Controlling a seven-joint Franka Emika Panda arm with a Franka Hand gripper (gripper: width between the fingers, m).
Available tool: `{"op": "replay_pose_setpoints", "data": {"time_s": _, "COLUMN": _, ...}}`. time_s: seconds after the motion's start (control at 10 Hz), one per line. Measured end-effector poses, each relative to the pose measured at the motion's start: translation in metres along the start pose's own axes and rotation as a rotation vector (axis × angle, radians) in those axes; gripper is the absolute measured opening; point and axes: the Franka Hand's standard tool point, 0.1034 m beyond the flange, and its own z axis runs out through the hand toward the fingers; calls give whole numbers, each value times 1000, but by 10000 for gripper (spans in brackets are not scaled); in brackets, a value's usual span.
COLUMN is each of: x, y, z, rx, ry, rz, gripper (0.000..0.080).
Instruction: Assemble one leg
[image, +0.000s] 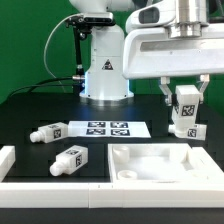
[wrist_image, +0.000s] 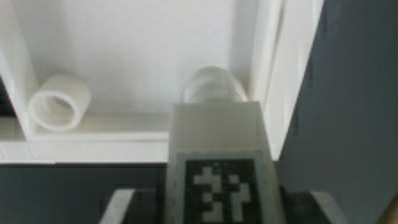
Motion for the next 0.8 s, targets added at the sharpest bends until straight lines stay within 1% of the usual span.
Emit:
{"op": "replay_pose_setpoints", "data": {"time_s": 0.1, "x": -2, "y": 0, "z": 1, "rx": 1, "ry": 22, "rz": -1, "gripper": 284}}
{"op": "replay_pose_setpoints", "data": {"time_s": 0.2, "x": 1, "y": -3, "z": 3, "rx": 2, "ry": 34, "rz": -11, "gripper": 284}}
{"op": "replay_pose_setpoints", "data": {"time_s": 0.3, "x": 9, "y": -7, "z": 7, "rx": 4, "ry": 52, "rz": -35, "gripper": 284}}
{"op": "replay_pose_setpoints", "data": {"time_s": 0.5, "x": 37, "y": -12, "z": 13, "rx": 4, "ry": 93, "rz": -117, "gripper": 284}}
{"op": "replay_pose_setpoints", "data": {"time_s": 0.6, "x": 39, "y": -14, "z": 13, "rx": 6, "ry": 89, "rz": -116, "gripper": 284}}
{"op": "replay_pose_setpoints", "data": {"time_s": 0.8, "x": 37, "y": -13, "z": 14, "rx": 6, "ry": 85, "rz": -116, "gripper": 284}}
